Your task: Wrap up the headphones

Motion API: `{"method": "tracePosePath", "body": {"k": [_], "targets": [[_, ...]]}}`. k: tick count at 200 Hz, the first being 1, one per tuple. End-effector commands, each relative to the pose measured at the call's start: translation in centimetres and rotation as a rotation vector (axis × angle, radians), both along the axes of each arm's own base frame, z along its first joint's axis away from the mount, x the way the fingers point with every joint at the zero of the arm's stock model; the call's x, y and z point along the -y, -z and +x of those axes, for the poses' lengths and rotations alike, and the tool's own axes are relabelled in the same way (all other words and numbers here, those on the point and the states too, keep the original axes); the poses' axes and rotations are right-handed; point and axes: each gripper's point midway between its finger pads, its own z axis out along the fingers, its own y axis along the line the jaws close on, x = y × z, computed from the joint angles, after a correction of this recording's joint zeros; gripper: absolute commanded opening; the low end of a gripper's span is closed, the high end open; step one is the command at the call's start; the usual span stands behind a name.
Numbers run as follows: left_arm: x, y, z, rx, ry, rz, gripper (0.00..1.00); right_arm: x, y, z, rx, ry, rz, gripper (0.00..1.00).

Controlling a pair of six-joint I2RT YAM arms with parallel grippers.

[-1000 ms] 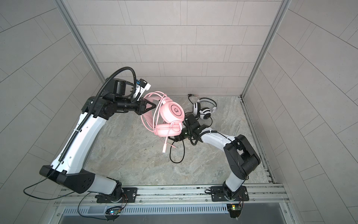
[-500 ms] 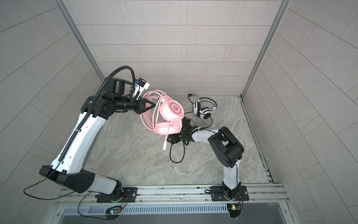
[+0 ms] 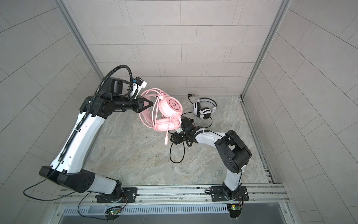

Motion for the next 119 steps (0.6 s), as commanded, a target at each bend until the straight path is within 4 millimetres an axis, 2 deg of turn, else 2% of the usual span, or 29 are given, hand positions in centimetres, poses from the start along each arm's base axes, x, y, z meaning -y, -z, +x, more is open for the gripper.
{"method": "tracePosePath", "body": {"k": [1,26,49,99,119], "targets": [[0.2,-2.4,-0.6,0.041,0.005,-0.074,0.00,-1.6,1.4,0.2,-0.026,-0.039,0.004,0.62],[0.0,-2.6,-0.7,0.044,0.002,-0.074,0.00,-3.2,3.1,-0.1,-0.036,-0.077,-0.023,0.62],[-0.2,-2.4,-0.7,0.039,-0.002,-0.073,0.00,-4.4,3.8,-0.5,-0.069,-0.106,0.007,0.62],[-0.4,-2.2,-0.5,0.033,-0.010,-0.086,0.00,-3.4,5.2,-0.9,-0.095,-0.087,-0.020,0.61],[-0.5,-2.2,-0.5,0.028,-0.008,-0.088,0.00,-2.0,4.6,-0.4,-0.101,-0.047,-0.012,0.61]]}}
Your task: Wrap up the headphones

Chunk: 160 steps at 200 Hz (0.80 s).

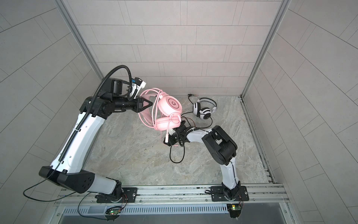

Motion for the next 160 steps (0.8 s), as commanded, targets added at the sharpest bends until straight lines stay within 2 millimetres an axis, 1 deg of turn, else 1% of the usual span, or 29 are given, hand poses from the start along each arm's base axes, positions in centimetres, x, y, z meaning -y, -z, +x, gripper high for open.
{"method": "tracePosePath", "body": {"k": [1,13,25,36,46,69,100,118,138,150,160], "targets": [[0.2,-2.6,-1.0,0.045,0.019,-0.078,0.00,2.4,1.4,-0.5,-0.061,0.045,-0.038,0.61],[0.1,-2.6,-0.9,0.046,0.013,-0.075,0.00,3.2,0.5,0.0,-0.066,0.073,-0.009,0.62],[0.1,-2.6,-0.8,0.044,0.010,-0.080,0.00,3.5,-0.6,0.3,-0.069,0.078,0.030,0.62],[0.2,-2.6,-0.8,0.041,0.013,-0.089,0.00,3.4,-1.5,0.2,-0.068,0.065,0.058,0.63],[0.3,-2.7,-0.7,0.040,0.015,-0.095,0.00,3.0,-1.9,-0.1,-0.080,0.042,0.080,0.63],[0.4,-2.8,-0.5,0.038,0.014,-0.108,0.00,2.1,-1.3,-0.8,-0.129,-0.003,0.116,0.65],[0.3,-2.8,-0.8,0.037,0.012,-0.101,0.00,1.9,0.3,-1.2,-0.164,-0.006,0.116,0.67],[0.2,-2.6,-0.8,0.033,0.011,-0.097,0.00,1.6,0.6,-1.6,-0.180,-0.011,0.139,0.67],[0.2,-2.5,-0.8,0.029,0.011,-0.097,0.00,1.7,0.6,-1.8,-0.187,-0.002,0.160,0.67],[0.2,-2.6,-0.7,0.032,0.011,-0.099,0.00,2.0,0.9,-1.6,-0.164,0.013,0.118,0.67],[0.2,-2.5,-0.6,0.031,0.010,-0.099,0.00,1.9,1.1,-2.1,-0.158,-0.010,0.085,0.67]]}}
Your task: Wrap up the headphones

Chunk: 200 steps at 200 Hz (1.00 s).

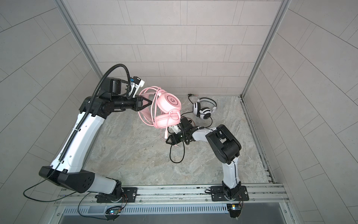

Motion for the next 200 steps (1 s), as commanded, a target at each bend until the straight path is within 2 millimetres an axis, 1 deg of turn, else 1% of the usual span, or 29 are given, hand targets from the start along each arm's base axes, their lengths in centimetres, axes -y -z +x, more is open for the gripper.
{"method": "tracePosePath", "body": {"k": [1,17,25,46,66,76,83,85,87,88,90,92,93,100,123,143,153,176,200], "targets": [[0.2,-2.2,-0.9,0.041,0.019,-0.065,0.00,0.4,1.7,-1.2,-0.023,-0.017,-0.072,0.67],[0.3,-2.3,-0.8,0.041,0.020,-0.071,0.00,0.0,1.8,-1.7,-0.020,-0.036,-0.074,0.67],[0.4,-2.2,-0.8,0.035,0.023,-0.073,0.00,0.3,2.1,-1.6,-0.002,-0.028,-0.118,0.67],[0.4,-2.0,-0.7,0.034,0.020,-0.074,0.00,0.9,3.4,-0.8,0.057,0.014,-0.240,0.65],[0.4,-2.0,-0.5,0.035,0.016,-0.081,0.00,0.6,4.4,-0.1,0.073,0.042,-0.274,0.59],[0.4,-2.0,-0.5,0.034,0.016,-0.081,0.00,0.5,4.9,0.2,0.080,0.057,-0.287,0.50],[0.4,-2.0,-0.4,0.035,0.013,-0.079,0.00,0.4,5.2,0.1,0.079,0.059,-0.296,0.40],[0.3,-2.0,-0.4,0.036,0.011,-0.079,0.00,0.4,5.3,0.2,0.079,0.062,-0.300,0.39],[0.3,-2.1,-0.4,0.036,0.009,-0.078,0.00,0.4,5.4,0.1,0.079,0.063,-0.304,0.35],[0.3,-2.0,-0.3,0.036,0.008,-0.077,0.00,0.4,5.4,0.2,0.080,0.064,-0.305,0.35],[0.3,-2.1,-0.3,0.037,0.007,-0.077,0.00,0.5,5.5,0.2,0.081,0.067,-0.309,0.31],[0.2,-2.0,-0.3,0.036,0.004,-0.076,0.00,0.5,5.6,0.2,0.080,0.070,-0.313,0.30],[0.2,-2.0,-0.3,0.036,0.003,-0.075,0.00,0.5,5.6,0.2,0.081,0.071,-0.315,0.27],[0.1,-2.0,-0.2,0.037,-0.005,-0.074,0.00,0.7,5.8,0.1,0.081,0.078,-0.322,0.20],[-0.6,-1.9,0.7,0.041,-0.053,-0.069,0.00,1.4,6.2,-0.5,0.068,0.084,-0.340,0.07],[-2.0,-1.7,2.4,0.030,-0.161,-0.071,0.00,2.1,5.6,-1.5,0.066,0.087,-0.340,0.04],[-3.2,-1.5,3.6,0.018,-0.237,-0.082,0.00,2.6,5.2,-2.3,0.070,0.085,-0.342,0.03],[-6.7,-1.1,6.7,-0.018,-0.446,-0.144,0.00,3.3,3.7,-4.5,0.092,0.071,-0.351,0.02],[-10.0,-0.6,9.2,-0.017,-0.623,-0.191,0.00,3.2,2.0,-7.2,0.130,0.030,-0.377,0.02]]}}
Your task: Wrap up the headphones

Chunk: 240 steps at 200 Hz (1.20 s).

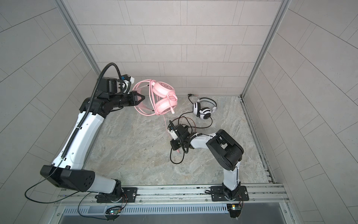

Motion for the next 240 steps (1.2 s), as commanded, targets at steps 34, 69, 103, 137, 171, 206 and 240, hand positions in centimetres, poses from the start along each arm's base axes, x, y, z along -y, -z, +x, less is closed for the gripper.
{"method": "tracePosePath", "body": {"k": [34,69,103,137,171,206,240], "targets": [[-7.6,-0.9,5.8,0.087,-0.421,-0.072,0.00,1.1,-2.8,-7.4,0.049,-0.083,-0.169,0.00],[-11.9,1.0,7.2,0.072,-0.568,-0.032,0.00,1.5,-5.8,-9.6,0.125,-0.113,-0.203,0.00],[-13.4,2.3,7.7,0.077,-0.601,0.038,0.00,2.1,-9.2,-10.8,0.208,-0.143,-0.230,0.00],[-14.4,4.6,7.5,0.052,-0.608,0.148,0.00,2.7,-14.3,-10.8,0.321,-0.141,-0.204,0.00],[-14.8,7.2,6.7,0.010,-0.605,0.220,0.00,2.8,-22.3,-9.4,0.520,-0.094,-0.088,0.00],[-14.7,9.7,5.6,-0.046,-0.580,0.276,0.00,2.6,-29.5,-8.0,0.678,-0.065,-0.034,0.00],[-14.8,11.3,4.3,-0.095,-0.564,0.329,0.00,1.6,-34.0,-6.8,0.777,-0.044,0.001,0.00]]}}
